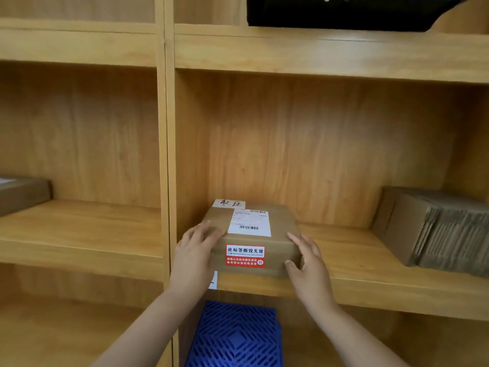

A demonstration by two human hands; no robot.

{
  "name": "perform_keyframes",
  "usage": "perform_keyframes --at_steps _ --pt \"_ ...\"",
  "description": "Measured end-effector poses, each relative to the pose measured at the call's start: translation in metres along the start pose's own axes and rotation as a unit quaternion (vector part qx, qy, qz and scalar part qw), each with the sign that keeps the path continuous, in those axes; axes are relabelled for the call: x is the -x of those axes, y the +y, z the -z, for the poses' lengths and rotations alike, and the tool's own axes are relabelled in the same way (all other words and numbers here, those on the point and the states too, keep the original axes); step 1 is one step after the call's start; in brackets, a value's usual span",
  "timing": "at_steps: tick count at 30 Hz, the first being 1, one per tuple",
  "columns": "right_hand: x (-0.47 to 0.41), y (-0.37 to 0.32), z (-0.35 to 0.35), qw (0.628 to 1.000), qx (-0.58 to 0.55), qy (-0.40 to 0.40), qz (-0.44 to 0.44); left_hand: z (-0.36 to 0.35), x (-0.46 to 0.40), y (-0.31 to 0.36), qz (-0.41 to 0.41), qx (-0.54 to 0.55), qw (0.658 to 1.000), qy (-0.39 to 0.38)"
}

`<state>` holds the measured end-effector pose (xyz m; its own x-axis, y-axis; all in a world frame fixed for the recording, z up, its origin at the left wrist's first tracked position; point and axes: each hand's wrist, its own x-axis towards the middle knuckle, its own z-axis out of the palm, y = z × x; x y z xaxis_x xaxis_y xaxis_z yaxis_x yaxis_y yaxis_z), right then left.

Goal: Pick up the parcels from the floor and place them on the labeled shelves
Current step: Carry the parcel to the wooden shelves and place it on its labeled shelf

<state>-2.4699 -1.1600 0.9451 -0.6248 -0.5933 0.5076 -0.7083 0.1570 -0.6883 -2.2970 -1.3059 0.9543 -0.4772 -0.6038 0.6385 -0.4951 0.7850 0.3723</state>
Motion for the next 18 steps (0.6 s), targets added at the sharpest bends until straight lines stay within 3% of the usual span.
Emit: perform_keyframes --at_steps 9,18 --pt "-0.025 0.007 -0.01 0.996 0.094 -0.005 0.002 -0.013 -0.018 0.0 -0.026 -0.161 0.986 -0.042" --pt "-0.036 0.004 -0.015 0.992 0.124 -0.022 -0.005 -0.017 -0.026 -0.009 -0.022 -0.127 0.989 -0.078"
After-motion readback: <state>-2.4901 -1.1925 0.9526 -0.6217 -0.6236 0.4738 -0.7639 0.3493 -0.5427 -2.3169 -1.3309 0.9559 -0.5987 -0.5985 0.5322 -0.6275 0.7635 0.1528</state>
